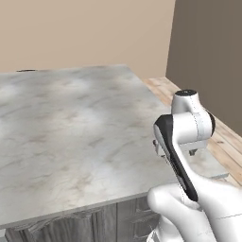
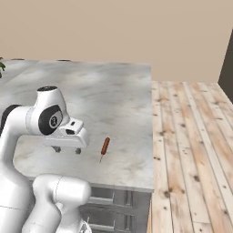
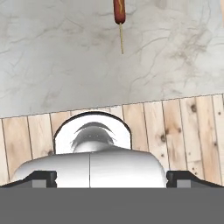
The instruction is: Store the hot dog in the freezer for long-term storage. Close the freezer door after placing the cooked food.
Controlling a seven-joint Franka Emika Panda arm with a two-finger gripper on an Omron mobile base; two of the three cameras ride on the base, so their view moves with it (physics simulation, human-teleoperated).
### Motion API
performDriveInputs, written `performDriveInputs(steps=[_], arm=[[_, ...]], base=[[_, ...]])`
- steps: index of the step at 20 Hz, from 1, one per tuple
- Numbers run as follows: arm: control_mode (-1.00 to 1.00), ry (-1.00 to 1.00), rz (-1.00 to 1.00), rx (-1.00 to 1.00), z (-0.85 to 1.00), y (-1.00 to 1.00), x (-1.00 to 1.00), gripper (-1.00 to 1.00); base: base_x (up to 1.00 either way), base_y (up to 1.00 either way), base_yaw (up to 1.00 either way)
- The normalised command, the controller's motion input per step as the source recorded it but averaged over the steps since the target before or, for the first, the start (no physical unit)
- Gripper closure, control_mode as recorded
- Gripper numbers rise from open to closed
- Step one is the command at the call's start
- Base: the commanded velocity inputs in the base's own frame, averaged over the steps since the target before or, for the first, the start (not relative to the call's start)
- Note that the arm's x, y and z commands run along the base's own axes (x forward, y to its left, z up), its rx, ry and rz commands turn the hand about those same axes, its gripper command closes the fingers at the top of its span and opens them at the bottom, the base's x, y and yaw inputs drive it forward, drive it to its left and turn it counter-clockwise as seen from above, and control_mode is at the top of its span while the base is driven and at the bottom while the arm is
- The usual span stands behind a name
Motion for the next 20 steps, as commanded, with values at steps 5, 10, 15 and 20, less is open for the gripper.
performDriveInputs(steps=[5,10,15,20], arm=[[-1.00,-0.01,0.13,0.01,-0.19,-0.45,0.50,-1.00],[-1.00,-0.06,0.05,0.00,-0.22,-0.12,0.31,-1.00],[-1.00,-0.05,0.00,0.02,-0.31,0.00,0.38,-1.00],[-1.00,-0.01,-0.01,0.14,-0.27,0.00,0.45,-1.00]], base=[[0.00,0.00,0.00],[0.00,0.00,0.00],[0.00,0.00,0.00],[0.00,0.00,0.00]])
